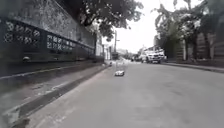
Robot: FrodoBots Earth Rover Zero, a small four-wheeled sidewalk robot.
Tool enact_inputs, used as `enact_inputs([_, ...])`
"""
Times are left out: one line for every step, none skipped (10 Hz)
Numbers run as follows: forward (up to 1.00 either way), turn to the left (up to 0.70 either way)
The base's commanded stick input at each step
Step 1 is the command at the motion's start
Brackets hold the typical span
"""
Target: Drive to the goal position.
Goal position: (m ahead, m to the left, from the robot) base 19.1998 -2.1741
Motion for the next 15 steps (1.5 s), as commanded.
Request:
enact_inputs([1.0,0.0])
enact_inputs([1.0,0.0])
enact_inputs([1.0,0.0])
enact_inputs([1.0,0.0])
enact_inputs([1.0,0.0])
enact_inputs([1.0,-0.25])
enact_inputs([1.0,-0.35])
enact_inputs([1.0,-0.29])
enact_inputs([1.0,-0.16])
enact_inputs([1.0,-0.03])
enact_inputs([1.0,-0.07])
enact_inputs([1.0,-0.24])
enact_inputs([1.0,-0.38])
enact_inputs([1.0,0.0])
enact_inputs([1.0,0.0])
